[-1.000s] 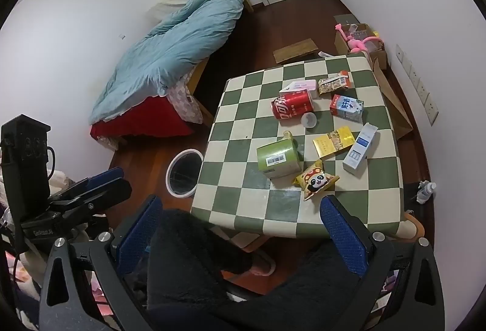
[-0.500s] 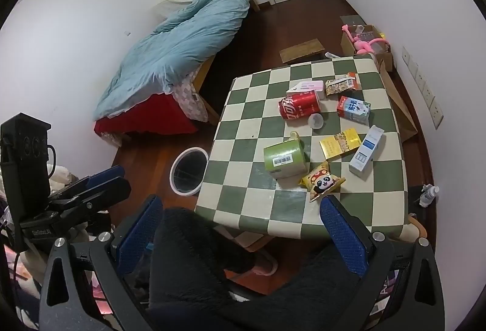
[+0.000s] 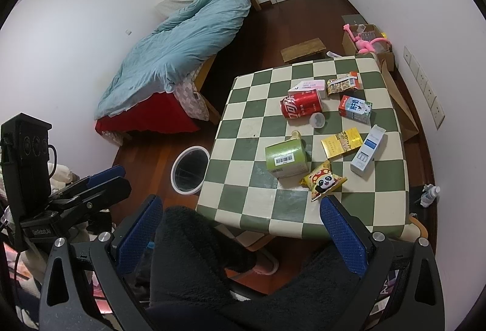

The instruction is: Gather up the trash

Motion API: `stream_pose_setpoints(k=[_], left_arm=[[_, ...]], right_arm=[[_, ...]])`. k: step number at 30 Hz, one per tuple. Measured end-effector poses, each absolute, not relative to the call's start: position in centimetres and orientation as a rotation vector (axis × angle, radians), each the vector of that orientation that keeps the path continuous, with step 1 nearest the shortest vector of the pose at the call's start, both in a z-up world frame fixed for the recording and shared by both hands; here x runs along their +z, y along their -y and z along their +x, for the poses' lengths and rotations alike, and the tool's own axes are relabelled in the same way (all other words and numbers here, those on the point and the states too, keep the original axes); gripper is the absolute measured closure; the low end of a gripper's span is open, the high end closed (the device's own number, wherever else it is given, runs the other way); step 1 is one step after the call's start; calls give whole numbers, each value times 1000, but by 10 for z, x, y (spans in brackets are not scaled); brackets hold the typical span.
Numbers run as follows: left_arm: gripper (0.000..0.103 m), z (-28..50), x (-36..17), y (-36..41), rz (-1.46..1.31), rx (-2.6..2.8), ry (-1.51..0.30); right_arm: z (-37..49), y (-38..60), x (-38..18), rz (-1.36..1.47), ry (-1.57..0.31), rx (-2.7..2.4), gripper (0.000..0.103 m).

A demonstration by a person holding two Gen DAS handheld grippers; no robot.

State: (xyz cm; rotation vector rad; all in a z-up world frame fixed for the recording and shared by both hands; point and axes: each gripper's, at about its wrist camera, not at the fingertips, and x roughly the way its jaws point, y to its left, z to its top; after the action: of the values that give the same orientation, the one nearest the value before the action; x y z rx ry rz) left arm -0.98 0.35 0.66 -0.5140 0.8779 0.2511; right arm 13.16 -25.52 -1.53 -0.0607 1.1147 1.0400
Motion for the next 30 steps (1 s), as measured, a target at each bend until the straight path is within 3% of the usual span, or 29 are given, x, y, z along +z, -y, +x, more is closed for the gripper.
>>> stream_pose_setpoints(k=[30], left_arm=[[0,-7,1,1,-514,248,-882]], right_arm=[[134,254,-14,-62,-1118,1041,0]])
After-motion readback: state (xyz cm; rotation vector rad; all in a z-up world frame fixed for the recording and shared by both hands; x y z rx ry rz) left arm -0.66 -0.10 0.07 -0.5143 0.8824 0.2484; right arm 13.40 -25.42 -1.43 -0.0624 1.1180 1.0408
